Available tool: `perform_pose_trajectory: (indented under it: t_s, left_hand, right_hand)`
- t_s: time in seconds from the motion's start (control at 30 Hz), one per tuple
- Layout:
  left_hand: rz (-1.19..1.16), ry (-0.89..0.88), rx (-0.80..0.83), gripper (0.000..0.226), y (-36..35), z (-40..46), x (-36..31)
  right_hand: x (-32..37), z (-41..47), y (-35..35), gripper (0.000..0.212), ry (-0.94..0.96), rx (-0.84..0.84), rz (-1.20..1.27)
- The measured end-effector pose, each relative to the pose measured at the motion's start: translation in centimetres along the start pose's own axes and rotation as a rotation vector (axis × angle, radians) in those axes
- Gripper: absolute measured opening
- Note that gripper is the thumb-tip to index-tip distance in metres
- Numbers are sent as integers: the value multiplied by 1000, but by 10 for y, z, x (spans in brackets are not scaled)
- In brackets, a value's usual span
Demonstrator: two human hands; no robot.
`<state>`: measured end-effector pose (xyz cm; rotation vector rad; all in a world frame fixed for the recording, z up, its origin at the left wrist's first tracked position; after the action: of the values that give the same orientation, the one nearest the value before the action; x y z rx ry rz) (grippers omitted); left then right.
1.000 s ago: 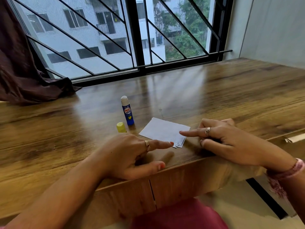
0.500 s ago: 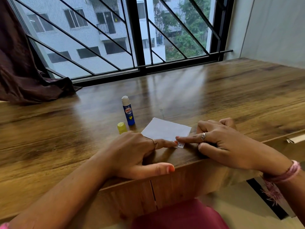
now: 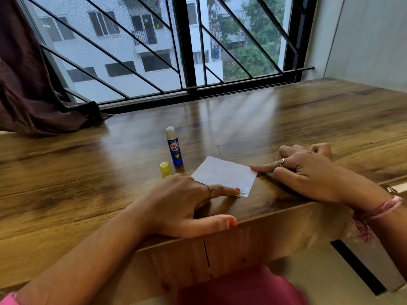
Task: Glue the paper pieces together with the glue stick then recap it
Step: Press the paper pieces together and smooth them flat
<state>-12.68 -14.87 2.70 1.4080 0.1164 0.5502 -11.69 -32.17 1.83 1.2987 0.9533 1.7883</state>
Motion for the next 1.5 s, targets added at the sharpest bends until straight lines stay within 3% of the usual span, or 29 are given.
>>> perform_pose_trajectory:
  t_s: [0.43,0.7,0.9,1.23,1.37,1.5]
  left_hand:
    - [-4,1,17,61,1,-1,-1]
    - [-42,2,-2,57,1,-4,-1]
    - [-72,31,-17,60,0,-5,2]
    - [-46,215,-81,51,2,-9,19]
    - [-78,257,-70,38,-2,-8,23]
    - [-45,308,-68,55,-4,-8,29]
  right_hand:
    - [9,-6,1,50,85,-54,-73]
    - [3,-5,0,47,128,-38,201]
    - [1,-4,-1,41,113,-53,228]
    - [1,-6,-5,39,145,-50,162]
    - [6,-10,-3,37,182,-55,182]
    - [15,-13,-2,35,267,-24,251]
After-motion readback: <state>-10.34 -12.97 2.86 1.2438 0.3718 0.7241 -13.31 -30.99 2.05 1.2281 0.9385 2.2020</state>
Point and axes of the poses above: each hand's wrist, its own z-axis towards the middle knuckle, its own y-axis out of the back of the hand, x = y × z, the point moved 9 cm from there along z, towards the middle knuckle, and after that the axes turned 15 degrees about z, right-handed, at the moved point
